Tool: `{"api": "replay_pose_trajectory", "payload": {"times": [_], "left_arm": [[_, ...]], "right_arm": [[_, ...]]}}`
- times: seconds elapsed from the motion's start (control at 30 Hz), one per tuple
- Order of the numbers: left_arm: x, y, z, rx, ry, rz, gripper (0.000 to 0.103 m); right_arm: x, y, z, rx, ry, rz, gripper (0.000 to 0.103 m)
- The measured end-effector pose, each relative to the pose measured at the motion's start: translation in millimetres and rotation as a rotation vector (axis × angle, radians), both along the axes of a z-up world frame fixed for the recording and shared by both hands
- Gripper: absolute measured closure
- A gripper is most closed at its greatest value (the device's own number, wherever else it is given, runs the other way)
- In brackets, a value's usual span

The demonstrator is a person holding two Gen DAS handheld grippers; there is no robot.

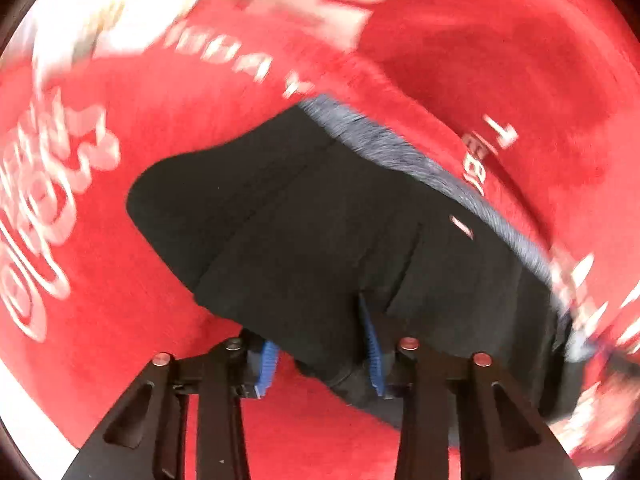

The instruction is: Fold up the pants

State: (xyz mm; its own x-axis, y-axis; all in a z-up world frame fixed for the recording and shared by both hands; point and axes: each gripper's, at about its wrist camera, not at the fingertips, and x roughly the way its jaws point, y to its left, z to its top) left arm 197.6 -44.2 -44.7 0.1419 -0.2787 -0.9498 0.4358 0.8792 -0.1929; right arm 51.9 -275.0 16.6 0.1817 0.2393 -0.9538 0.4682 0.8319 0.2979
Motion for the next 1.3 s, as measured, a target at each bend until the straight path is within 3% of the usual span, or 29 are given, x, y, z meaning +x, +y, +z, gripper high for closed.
{"api": "replay_pose_trajectory", "payload": {"times": [0.1,0.17,0.33,0.43,0.6,0.63,0.7,0.8,1.03,1.3], "left_arm": [[-35.4,-29.1,14.6,0.176,-0.264,-0.22,0.068],[-47.7,-37.0,16.4,0.228,-0.342,-0.285,0.068],[-59.0,-44.5,12.8,0.293,-0.424,-0.346,0.068],[-64.0,-50.8,13.1,0.322,-0.464,-0.374,0.068],[-67.1,-51.7,12.7,0.334,-0.49,-0.394,0.067],[-67.7,-52.2,13.2,0.335,-0.494,-0.397,0.067],[-69.2,-53.2,15.8,0.331,-0.491,-0.398,0.068],[-73.8,-58.5,31.0,0.304,-0.512,-0.398,0.068],[-102.4,-85.2,102.5,0.179,-0.57,-0.416,0.067],[-174.4,-148.7,165.9,0.024,-0.592,-0.552,0.068]], "right_arm": [[43.0,-2.4,13.0,0.047,-0.043,0.073,0.003],[75.9,1.8,15.8,0.128,-0.046,0.117,0.005],[153.2,42.7,8.7,0.316,-0.006,0.284,0.005],[184.2,81.7,-8.6,0.316,0.065,0.399,0.005],[199.6,126.2,-47.3,0.33,0.198,0.526,0.008],[200.8,128.9,-54.6,0.313,0.224,0.531,0.027],[200.4,124.0,-61.9,0.287,0.24,0.498,0.078],[190.0,104.1,-47.7,0.311,0.161,0.429,0.081],[138.1,40.4,28.8,0.413,-0.111,0.293,0.081],[24.4,-48.2,106.2,0.41,-0.371,0.046,0.081]]}}
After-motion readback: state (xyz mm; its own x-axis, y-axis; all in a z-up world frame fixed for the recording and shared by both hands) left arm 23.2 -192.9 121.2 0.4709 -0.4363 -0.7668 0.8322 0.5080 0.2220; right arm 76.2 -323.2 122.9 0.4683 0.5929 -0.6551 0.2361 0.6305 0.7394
